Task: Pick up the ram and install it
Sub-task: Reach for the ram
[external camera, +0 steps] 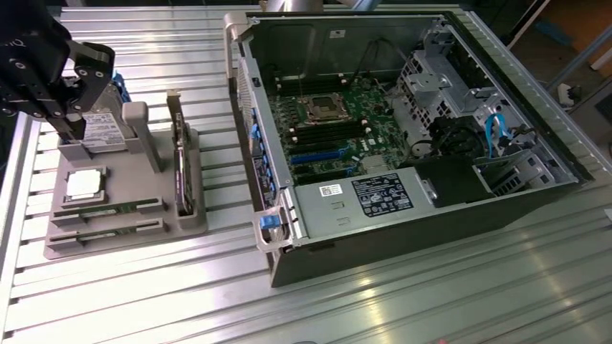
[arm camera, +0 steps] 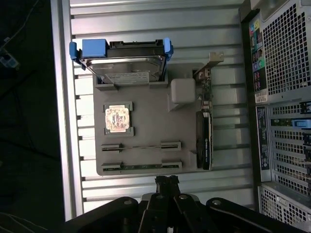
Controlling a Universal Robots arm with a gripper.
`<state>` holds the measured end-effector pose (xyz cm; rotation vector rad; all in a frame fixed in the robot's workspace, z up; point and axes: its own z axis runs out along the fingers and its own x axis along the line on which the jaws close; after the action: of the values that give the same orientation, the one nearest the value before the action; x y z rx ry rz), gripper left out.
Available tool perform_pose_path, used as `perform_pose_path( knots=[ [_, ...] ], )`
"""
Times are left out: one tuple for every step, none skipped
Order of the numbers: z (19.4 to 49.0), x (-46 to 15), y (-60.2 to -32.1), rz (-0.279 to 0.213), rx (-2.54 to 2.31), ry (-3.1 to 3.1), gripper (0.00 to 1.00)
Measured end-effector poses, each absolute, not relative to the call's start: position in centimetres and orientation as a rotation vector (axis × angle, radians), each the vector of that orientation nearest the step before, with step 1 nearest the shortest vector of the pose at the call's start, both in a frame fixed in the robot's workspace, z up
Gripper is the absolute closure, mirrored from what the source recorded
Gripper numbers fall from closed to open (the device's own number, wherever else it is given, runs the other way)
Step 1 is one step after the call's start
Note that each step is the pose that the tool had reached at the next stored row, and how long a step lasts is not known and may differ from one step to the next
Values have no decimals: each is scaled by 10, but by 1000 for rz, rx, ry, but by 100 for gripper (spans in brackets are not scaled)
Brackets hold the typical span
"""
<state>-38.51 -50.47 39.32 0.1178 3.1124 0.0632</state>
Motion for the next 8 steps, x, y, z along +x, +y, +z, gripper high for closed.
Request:
perform_pose_path(
  knots=[
    [393, -385, -504, 63, 118, 3112, 89],
    [393, -385, -504, 63, 118, 3112, 89],
    [393, -385, -503, 63, 118, 3112, 89],
    [393, -385, -502, 63, 118, 3112, 89],
    [393, -385, -502, 63, 118, 3112, 89],
    [393, -385, -501, 63, 118, 3113, 89],
    [393, -385, -500, 63, 118, 3112, 89],
    [393, -385, -499, 63, 118, 3113, 89]
  ],
)
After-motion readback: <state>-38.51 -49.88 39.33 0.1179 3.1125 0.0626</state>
